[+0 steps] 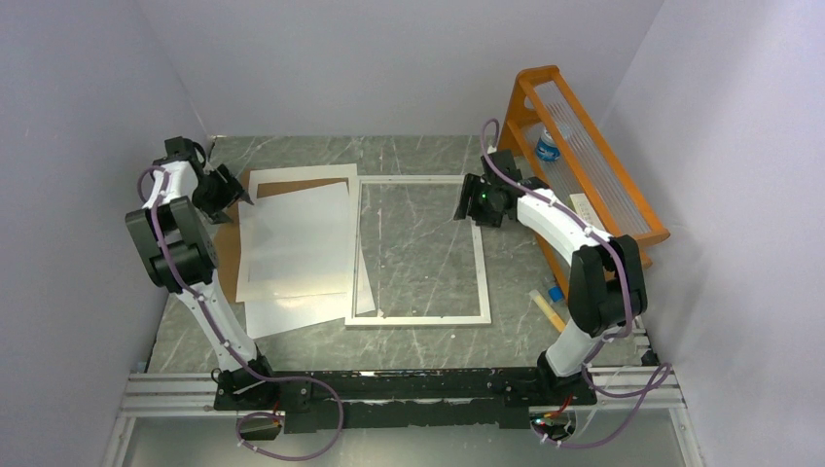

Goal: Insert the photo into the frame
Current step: Pick up the photo frame item at the center of the board.

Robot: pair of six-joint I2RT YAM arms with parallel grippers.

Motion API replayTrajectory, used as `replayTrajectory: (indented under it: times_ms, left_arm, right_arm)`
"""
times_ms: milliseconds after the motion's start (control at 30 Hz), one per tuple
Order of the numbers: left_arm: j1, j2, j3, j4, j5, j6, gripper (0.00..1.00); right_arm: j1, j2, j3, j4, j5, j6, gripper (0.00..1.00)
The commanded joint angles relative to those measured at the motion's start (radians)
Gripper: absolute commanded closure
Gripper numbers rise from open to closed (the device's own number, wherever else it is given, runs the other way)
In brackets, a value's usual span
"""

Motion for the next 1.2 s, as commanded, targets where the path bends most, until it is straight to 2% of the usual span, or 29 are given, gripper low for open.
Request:
replayTrajectory:
  times_ms: [0,167,300,500,633,867,1033,1167]
  left_arm:
    - [-0.006,-0.047,-0.079,-0.056,-0.044,0.013,0.23]
    - [-0.003,-0.168,-0.239,-0.086,-0.188,-0.008,0.12]
    - [0.001,-0.235,-0.366,-0.086,-0.228,0.009,0.10]
    - [0.015,-0.274,-0.488,-0.060,-0.102,0.025,0.13]
    - [0.017,-0.282,-0.536,-0.032,-0.134,0.033,0.12]
    - [0.038,-0.265,-0.529,0.040,-0.085,0.077,0.16]
    - [0.070,-0.273,-0.528,0.060,0.125,0.079,0.24]
    - [0.073,-0.271,-0.531,0.026,0.198,0.081,0.28]
  right_arm:
    - [0.007,0.008,0.071,0.016,-0.094,0.015,0.39]
    - [0.016,0.042,0.125,-0.015,-0.154,0.015,0.39]
    - [0.025,0.056,0.132,-0.027,-0.173,0.009,0.39]
    - [0.025,0.061,0.113,-0.029,-0.176,-0.005,0.39]
    - [0.024,0.077,0.115,-0.029,-0.181,-0.010,0.39]
    - [0.025,0.103,0.154,-0.065,-0.168,-0.033,0.39]
    - [0.025,0.110,0.147,-0.066,-0.160,-0.031,0.39]
    - [0.025,0.111,0.138,-0.067,-0.160,-0.026,0.39]
